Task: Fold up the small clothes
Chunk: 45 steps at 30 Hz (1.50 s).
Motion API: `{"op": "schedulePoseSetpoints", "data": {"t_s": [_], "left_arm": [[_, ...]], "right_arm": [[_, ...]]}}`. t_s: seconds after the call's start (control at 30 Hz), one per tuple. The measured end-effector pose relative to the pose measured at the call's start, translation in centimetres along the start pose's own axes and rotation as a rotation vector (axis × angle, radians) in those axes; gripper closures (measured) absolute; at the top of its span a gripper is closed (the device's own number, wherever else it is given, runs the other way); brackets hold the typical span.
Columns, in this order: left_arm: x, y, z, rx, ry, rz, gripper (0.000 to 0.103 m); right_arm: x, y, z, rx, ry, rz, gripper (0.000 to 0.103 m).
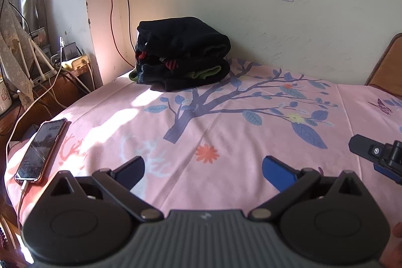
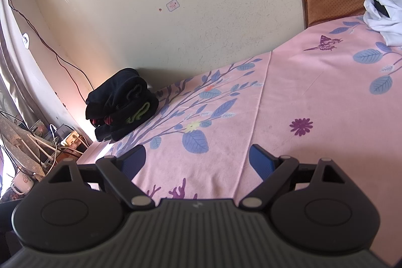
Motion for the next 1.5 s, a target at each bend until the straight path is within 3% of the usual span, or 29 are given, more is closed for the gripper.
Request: {"op": "schedulePoseSetpoints", "data": {"t_s": [0.97, 1.5], "left_arm": [[-0.45, -0.46, 0.33, -0.024, 0.015, -0.026, 0.0], [-0.28, 0.05, 0.22, 0.0, -0.002, -0.022, 0.0]], "right_arm": [[-0.05, 0.05, 0.12, 0.0, -0.004, 0.001, 0.012], [0.0, 0.04, 0.08, -0.001, -0.005, 0.0, 0.012]]}}
Point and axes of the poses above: each gripper's, at about its wrist camera, not at the fingertips, and y roughly against the way its jaws point, x to its right, z to its underside, the point moved 3 cm from there along -y, roughly the way its jaws point, and after that the axes turned 3 degrees about -y, right-handed, at the moved point
